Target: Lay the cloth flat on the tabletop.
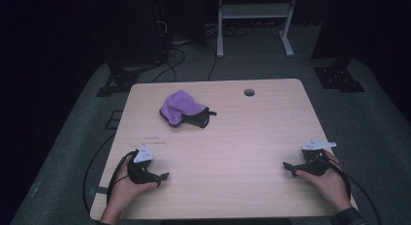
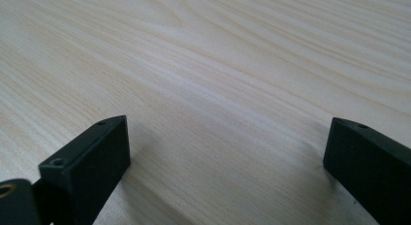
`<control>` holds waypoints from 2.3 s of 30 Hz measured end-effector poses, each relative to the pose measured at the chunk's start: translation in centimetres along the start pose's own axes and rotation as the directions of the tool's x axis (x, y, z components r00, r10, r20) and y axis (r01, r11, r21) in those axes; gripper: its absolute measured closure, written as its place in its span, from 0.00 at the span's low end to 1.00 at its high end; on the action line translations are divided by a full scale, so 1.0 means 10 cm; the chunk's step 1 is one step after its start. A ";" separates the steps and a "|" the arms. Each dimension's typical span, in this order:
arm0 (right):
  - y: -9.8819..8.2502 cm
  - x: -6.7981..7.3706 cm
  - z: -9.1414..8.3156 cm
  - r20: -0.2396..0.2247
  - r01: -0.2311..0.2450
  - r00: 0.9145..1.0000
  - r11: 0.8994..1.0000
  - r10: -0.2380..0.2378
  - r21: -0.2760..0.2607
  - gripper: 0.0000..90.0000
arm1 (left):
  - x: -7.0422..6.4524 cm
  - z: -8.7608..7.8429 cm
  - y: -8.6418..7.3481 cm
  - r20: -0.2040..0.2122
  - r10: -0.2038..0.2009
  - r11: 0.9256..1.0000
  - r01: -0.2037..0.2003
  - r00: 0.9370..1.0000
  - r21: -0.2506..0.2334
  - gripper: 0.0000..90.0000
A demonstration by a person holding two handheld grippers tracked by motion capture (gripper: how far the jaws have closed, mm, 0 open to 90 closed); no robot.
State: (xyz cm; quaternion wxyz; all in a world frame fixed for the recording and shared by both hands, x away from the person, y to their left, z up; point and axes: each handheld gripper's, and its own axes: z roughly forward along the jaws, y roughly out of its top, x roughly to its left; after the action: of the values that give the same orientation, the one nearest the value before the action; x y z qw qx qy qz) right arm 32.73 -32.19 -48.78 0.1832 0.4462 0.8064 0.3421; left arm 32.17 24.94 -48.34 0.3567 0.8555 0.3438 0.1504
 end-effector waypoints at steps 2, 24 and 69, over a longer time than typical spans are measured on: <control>0.00 0.00 0.00 0.000 0.000 1.000 1.000 0.000 0.000 0.02 | 0.00 0.00 0.00 0.001 -0.002 1.000 0.002 1.000 -0.001 0.00; 0.00 0.00 0.00 -0.002 0.003 1.000 1.000 -0.003 -0.001 0.02 | 0.11 -0.09 0.25 0.004 -0.050 0.993 0.050 0.999 -0.109 0.48; 0.02 -0.01 0.02 -0.009 0.010 1.000 1.000 -0.010 0.000 0.02 | 0.60 0.41 1.43 0.001 -0.061 0.973 0.060 0.998 -0.221 0.52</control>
State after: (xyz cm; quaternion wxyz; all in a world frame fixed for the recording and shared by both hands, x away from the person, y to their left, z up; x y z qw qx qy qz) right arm 32.99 -32.11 -48.79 0.1816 0.4405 0.8094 0.3432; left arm 45.43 19.77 -40.97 0.4531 0.7993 0.3518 0.1791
